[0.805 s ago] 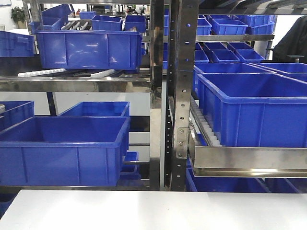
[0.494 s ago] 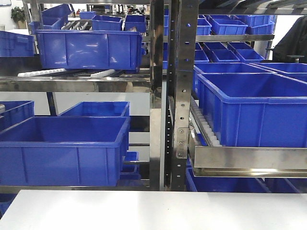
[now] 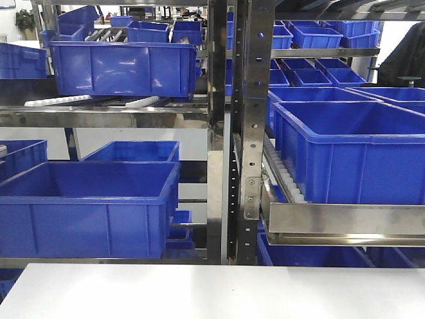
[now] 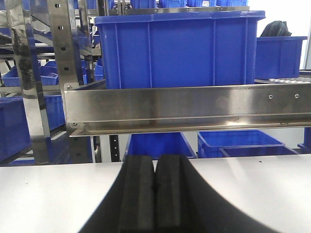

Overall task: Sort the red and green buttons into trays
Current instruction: 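Lower the open left gripper over the green push-button on the table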

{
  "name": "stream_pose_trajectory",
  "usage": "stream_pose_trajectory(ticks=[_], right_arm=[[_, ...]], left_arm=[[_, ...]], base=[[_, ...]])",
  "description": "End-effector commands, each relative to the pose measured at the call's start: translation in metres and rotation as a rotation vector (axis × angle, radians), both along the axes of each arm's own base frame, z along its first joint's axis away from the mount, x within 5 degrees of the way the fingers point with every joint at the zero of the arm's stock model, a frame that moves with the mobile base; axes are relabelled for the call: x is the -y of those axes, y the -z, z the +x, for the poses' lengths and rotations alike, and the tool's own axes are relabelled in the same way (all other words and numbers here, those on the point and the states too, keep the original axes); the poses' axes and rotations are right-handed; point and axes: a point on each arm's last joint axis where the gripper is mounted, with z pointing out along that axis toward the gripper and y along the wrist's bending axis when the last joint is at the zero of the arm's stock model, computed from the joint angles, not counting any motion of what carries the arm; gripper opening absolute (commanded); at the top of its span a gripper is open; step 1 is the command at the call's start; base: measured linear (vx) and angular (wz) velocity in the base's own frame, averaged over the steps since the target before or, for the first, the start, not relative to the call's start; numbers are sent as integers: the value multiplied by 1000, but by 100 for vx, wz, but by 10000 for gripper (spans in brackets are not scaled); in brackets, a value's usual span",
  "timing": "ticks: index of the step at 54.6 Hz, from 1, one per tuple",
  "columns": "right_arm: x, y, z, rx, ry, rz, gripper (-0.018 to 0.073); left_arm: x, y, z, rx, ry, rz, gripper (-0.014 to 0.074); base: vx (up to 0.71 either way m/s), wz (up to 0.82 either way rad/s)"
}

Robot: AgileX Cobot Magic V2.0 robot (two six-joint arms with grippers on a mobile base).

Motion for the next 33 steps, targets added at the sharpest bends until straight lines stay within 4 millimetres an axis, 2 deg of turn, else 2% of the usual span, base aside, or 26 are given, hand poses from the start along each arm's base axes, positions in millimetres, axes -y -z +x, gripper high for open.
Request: stream_pose_trajectory(ticks=[1,11,20,26,33], right_arm=[[-1,-3,0,75,-6,-5,-9],[-1,-6,-1,108,-8,-8,-9],[-2,-17,-3,223,-15,-19,-9],[-2,-33,-6,306,-18,-25,-9],[-1,-66,-9,199,-3,-27,-9]], left_arm=[[0,-17,-4,138,3,-15,-6],[0,-24,-5,212,5,-18,-6],[0,-31,-7,280,7,-24,-6],[0,-47,-11,312,13,-51,-6],[0,-77,-18,302,7,-26,-3]], base=[[0,0],[0,0],[0,0],[0,0],[0,0]])
